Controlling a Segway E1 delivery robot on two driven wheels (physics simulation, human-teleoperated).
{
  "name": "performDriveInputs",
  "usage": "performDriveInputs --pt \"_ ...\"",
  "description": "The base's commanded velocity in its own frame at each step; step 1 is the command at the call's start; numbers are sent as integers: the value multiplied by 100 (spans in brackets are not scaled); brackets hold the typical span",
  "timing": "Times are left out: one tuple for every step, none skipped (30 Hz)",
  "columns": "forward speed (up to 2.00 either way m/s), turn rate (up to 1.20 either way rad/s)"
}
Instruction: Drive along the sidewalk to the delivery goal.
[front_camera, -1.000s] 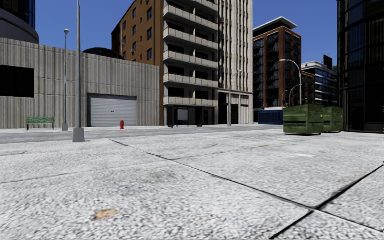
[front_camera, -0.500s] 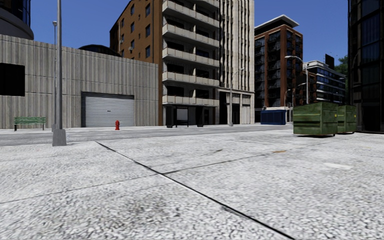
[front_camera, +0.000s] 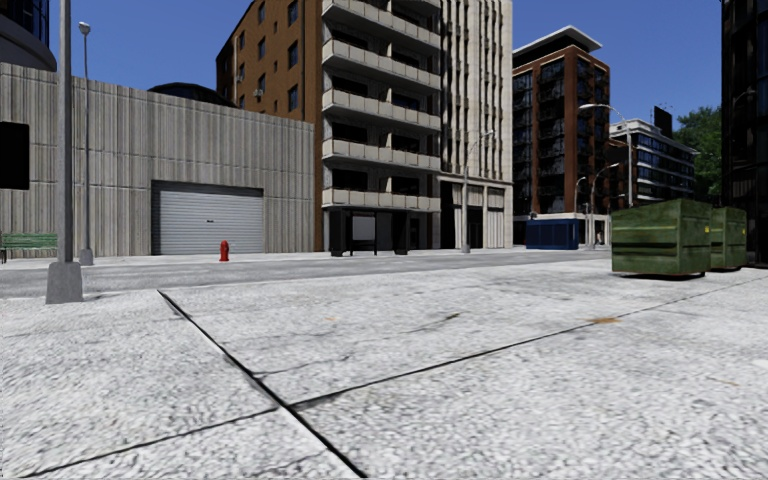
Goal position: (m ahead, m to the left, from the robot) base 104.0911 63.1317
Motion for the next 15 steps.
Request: performDriveInputs --pt "200 0" --pt "200 0" --pt "200 0" --pt "200 0" --pt "200 0" --pt "200 0" --pt "200 0" --pt "200 0" --pt "200 0" --pt "200 0" --pt "200 0" --pt "200 0" --pt "200 0" --pt "200 0" --pt "200 0"
